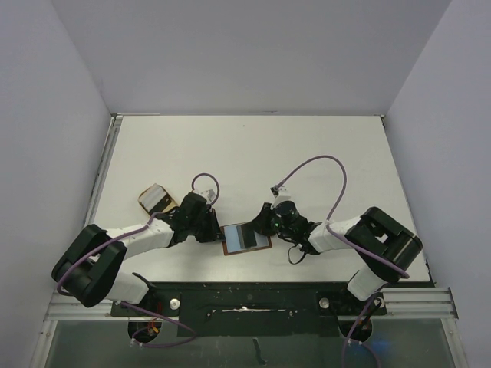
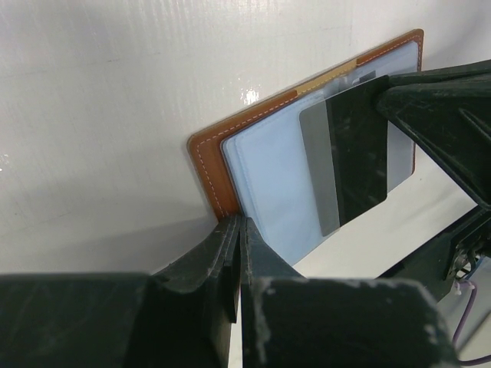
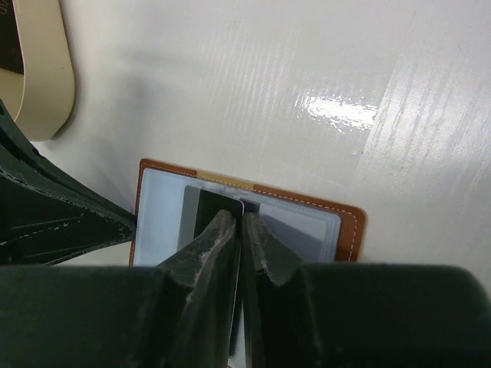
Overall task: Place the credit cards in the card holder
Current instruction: Insert the credit card into the card holder.
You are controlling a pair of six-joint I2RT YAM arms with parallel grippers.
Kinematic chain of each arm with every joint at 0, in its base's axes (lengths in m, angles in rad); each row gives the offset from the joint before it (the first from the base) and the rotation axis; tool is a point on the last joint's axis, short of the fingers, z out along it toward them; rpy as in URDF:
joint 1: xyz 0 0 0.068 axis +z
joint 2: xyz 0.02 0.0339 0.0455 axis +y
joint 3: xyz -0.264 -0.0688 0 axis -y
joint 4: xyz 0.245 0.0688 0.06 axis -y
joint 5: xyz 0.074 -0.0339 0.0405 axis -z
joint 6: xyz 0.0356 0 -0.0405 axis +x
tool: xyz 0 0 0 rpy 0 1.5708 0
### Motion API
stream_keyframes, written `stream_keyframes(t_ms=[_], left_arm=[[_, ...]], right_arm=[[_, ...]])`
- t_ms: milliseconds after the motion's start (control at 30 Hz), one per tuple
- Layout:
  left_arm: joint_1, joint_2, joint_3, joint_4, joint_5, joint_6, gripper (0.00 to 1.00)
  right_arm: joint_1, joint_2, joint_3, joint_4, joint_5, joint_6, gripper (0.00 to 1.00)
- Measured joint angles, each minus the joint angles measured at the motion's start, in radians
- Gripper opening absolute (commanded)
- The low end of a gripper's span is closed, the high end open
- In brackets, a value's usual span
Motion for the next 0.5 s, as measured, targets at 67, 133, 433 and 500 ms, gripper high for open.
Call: stream_keyframes(t_ms=[67,133,433,500], left_arm=[[0.0,0.0,-0.002,0.006,0.001,-0.002,0.02],[-0.002,0.0,-0.003,0.009,0.002,-0.004,0.02],[-0.005,0.0,-0.009,0.023,0.007,-0.015,0.02],[-0.005,0.0,-0.013,0.032,0.011,-0.019,0.02]], right_arm=[[0.0,-0.003,0.0,-0.013,0.0,0.02,0.24],[0.0,-0.018,0.003,-0.043,-0.002,0.035,0.3],[0.0,-0.101,0.074,-0.299,-0.019,0.042,0.43],[0.001,-0.101,0.081,-0.321,-0.027,0.045,0.43]])
